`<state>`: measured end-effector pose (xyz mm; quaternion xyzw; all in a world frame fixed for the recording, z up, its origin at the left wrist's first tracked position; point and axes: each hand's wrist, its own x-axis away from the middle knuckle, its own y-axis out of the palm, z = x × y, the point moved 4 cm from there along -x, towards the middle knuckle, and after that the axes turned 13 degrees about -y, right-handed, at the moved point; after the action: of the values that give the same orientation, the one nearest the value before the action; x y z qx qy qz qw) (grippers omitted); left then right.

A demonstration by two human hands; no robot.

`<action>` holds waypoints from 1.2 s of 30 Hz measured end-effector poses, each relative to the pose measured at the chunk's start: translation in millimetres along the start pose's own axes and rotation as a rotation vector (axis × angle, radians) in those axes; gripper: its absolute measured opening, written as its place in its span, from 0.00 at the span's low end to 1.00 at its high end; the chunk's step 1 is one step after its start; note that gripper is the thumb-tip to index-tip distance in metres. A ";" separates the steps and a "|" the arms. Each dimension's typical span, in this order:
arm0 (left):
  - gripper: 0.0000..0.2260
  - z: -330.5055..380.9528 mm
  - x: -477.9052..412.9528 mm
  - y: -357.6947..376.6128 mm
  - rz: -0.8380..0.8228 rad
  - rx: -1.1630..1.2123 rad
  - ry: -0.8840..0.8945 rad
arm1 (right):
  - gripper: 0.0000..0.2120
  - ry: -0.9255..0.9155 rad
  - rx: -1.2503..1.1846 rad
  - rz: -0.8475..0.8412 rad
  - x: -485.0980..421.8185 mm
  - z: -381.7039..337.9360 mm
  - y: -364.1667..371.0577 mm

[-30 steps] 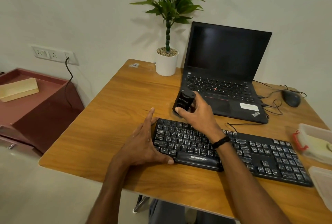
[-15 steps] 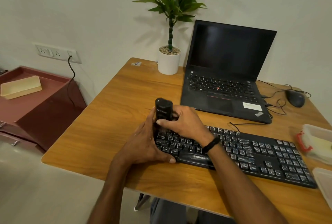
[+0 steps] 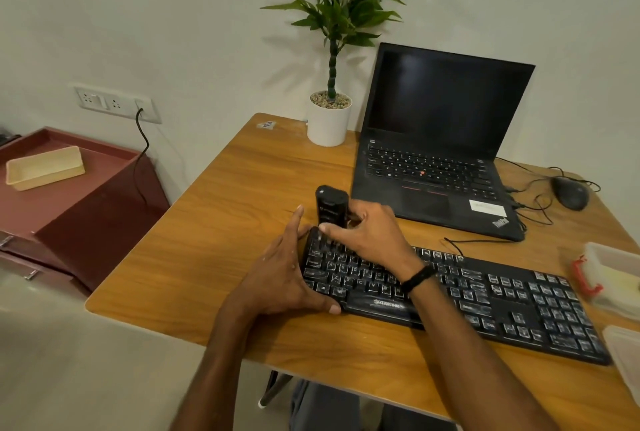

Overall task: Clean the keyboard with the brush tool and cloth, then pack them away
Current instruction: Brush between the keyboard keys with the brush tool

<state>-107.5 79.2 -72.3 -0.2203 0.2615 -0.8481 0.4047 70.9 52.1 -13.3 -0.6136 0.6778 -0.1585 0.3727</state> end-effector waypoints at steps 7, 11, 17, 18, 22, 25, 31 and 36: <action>0.73 2.2 -0.1 0.1 -0.003 -0.001 0.004 | 0.16 0.016 -0.073 -0.060 4.3 1.5 5.7; 0.73 1.9 -0.2 -2.0 0.000 0.007 0.000 | 0.18 0.023 -0.108 -0.099 -0.1 1.9 3.8; 0.72 3.5 -0.5 -1.6 0.010 0.036 0.008 | 0.19 0.021 -0.119 -0.102 -3.5 -2.9 14.8; 0.71 4.8 -0.9 -2.5 0.014 0.052 0.012 | 0.20 0.020 -0.119 -0.125 -5.6 -4.7 18.2; 0.74 3.8 0.6 -1.9 0.009 0.043 0.015 | 0.18 0.048 0.010 -0.167 -9.4 0.0 -3.8; 0.74 2.5 0.5 -0.3 -0.002 0.033 0.003 | 0.19 0.076 0.031 -0.157 -6.9 6.4 -11.3; 0.73 4.2 0.6 -1.5 0.009 0.059 0.004 | 0.23 0.019 -0.045 -0.135 -8.5 -5.5 10.2; 0.74 2.8 0.3 -2.5 0.006 0.030 -0.003 | 0.22 0.038 -0.050 -0.158 -0.7 1.0 -4.2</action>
<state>-107.5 79.5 -68.6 -0.2147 0.2486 -0.8505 0.4108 74.6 52.2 -10.9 -0.6711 0.6380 -0.1824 0.3307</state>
